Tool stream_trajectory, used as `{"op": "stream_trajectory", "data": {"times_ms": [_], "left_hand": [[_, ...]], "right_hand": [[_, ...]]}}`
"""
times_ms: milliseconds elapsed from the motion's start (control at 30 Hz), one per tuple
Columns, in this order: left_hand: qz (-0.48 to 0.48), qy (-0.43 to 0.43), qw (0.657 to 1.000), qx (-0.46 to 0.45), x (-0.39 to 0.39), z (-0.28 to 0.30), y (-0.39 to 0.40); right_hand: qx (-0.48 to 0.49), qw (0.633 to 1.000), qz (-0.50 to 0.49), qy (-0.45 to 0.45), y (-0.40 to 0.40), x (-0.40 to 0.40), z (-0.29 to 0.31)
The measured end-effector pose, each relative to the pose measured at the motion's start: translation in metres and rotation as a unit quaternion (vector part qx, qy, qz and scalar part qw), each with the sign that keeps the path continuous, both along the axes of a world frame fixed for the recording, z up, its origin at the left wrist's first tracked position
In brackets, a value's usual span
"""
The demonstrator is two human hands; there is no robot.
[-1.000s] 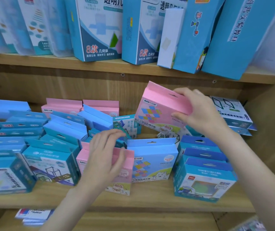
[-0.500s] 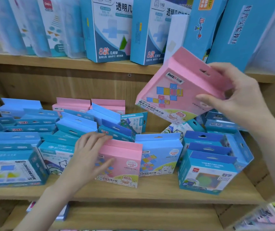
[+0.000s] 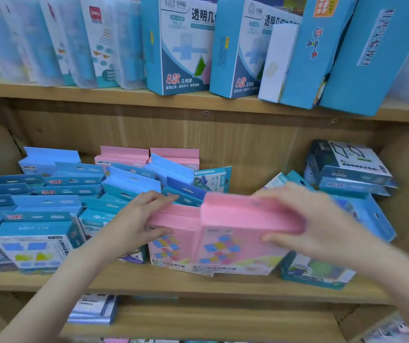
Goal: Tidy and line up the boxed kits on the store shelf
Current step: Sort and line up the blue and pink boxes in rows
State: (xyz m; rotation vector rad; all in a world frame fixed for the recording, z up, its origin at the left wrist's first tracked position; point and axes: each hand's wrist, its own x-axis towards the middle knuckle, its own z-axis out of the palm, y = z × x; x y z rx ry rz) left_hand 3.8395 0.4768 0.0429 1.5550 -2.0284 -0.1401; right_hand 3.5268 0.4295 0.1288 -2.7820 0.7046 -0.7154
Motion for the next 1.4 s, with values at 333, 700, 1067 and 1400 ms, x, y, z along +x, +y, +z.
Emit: {"op": "stream_trajectory", "data": {"times_ms": [333, 700, 1067, 1400], "left_hand": [[0.002, 0.061, 0.998, 0.026, 0.016, -0.006, 0.046], [0.047, -0.050, 0.995, -0.065, 0.007, -0.018, 0.021], [0.043, -0.065, 0.992, -0.103, 0.006, -0.024, 0.038], [0.049, -0.057, 0.994, -0.082, 0.006, -0.027, 0.018]], "right_hand": [[-0.230, 0.971, -0.060, -0.035, 0.009, 0.094, -0.109], [-0.002, 0.997, -0.051, -0.049, -0.025, 0.095, -0.050], [0.004, 0.956, -0.059, 0.287, -0.083, 0.158, -0.029], [0.027, 0.992, -0.093, -0.086, -0.075, 0.111, 0.048]]}}
